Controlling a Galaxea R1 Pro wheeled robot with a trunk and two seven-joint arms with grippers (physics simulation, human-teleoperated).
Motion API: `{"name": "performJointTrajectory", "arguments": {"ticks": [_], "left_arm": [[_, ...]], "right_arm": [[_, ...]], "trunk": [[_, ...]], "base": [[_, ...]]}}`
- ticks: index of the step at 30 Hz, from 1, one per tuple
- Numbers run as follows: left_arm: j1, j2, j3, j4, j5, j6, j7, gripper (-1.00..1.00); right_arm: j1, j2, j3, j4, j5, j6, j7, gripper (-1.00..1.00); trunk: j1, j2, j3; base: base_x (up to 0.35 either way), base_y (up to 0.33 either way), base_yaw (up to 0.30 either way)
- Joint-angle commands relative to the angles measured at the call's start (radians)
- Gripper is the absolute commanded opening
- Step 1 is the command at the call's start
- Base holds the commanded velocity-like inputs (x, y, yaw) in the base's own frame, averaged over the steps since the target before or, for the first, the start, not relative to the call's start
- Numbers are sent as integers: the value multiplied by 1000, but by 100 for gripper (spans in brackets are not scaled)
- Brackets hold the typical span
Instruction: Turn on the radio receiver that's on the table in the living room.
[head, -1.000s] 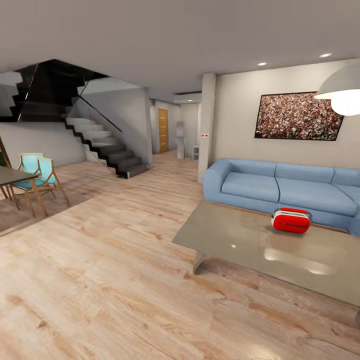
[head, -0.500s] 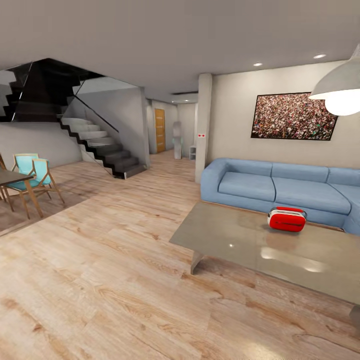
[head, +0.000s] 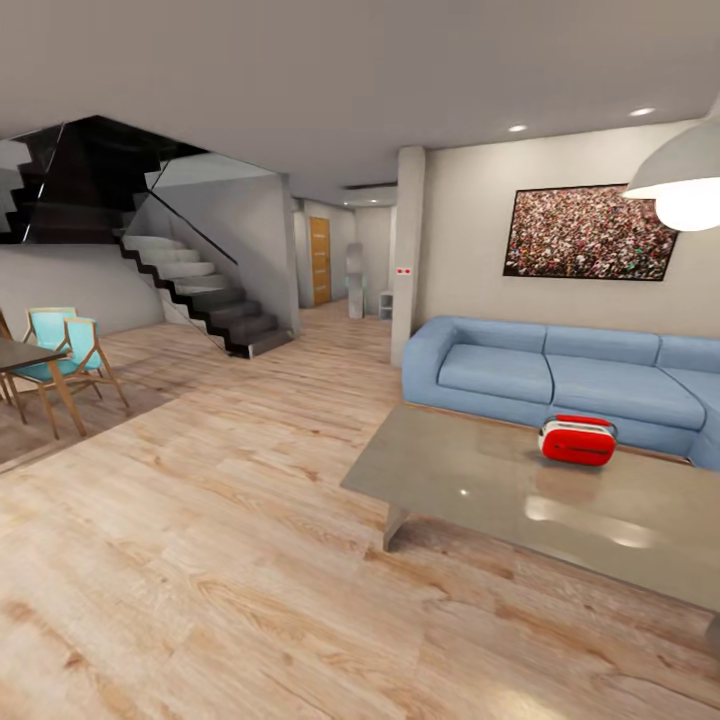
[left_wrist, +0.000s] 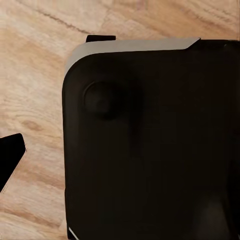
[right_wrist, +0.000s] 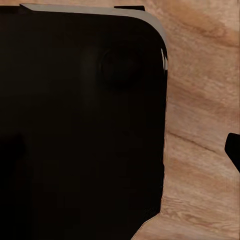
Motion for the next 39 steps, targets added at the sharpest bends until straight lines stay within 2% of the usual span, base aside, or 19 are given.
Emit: {"name": "performJointTrajectory", "arguments": {"ticks": [1,39], "left_arm": [[0,0,0,0,0,0,0,100],[0,3,1,2,3,0,-1,100]], "right_arm": [[0,0,0,0,0,0,0,100],[0,3,-1,0,-2,0,0,100]], "trunk": [[0,0,0],[0,0,0]], "base": [[233,147,0],[292,184,0]]}}
